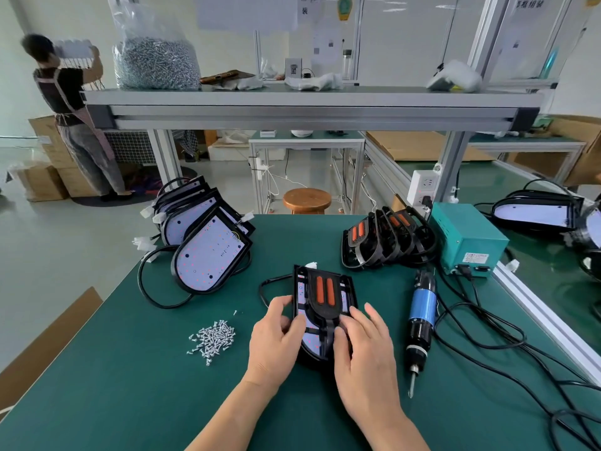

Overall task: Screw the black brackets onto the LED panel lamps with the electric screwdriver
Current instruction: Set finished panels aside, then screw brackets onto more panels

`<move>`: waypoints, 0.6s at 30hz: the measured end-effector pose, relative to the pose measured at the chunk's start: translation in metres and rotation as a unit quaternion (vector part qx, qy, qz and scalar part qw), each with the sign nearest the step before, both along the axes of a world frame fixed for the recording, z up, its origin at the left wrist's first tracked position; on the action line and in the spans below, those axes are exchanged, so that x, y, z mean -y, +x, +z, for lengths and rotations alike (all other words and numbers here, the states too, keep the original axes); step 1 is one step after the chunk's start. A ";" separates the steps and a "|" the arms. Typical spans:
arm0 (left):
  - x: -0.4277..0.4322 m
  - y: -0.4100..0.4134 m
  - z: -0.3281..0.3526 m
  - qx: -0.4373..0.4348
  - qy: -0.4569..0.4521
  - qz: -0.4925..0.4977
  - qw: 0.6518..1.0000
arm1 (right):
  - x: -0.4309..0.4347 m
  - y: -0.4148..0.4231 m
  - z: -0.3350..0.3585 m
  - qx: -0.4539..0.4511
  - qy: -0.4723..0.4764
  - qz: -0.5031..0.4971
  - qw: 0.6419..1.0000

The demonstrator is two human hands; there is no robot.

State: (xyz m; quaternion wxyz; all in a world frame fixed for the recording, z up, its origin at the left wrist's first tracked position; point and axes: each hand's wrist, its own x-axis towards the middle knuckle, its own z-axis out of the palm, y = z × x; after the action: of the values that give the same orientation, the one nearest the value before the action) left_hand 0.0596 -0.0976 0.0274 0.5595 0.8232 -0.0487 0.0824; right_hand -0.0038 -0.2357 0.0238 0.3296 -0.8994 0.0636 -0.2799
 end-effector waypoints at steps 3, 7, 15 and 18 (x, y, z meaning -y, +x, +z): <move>0.002 -0.006 0.003 -0.009 -0.014 -0.032 0.999 | -0.002 -0.002 0.006 -0.028 0.042 0.065 0.997; 0.000 -0.008 0.006 -0.017 -0.029 -0.042 0.999 | 0.000 -0.004 0.005 -0.069 -0.067 0.105 0.990; -0.004 0.002 0.005 0.053 0.070 0.169 0.982 | 0.002 -0.005 0.001 -0.084 -0.054 0.105 0.989; -0.023 0.010 0.003 0.057 0.164 0.237 0.956 | 0.000 -0.008 0.004 -0.078 -0.049 0.099 0.991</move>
State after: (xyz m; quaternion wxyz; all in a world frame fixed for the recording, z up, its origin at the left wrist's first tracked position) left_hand 0.0693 -0.0745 0.0307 0.3775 0.8855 0.1032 0.2504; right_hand -0.0117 -0.2359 0.0274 0.3051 -0.9355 -0.0146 -0.1779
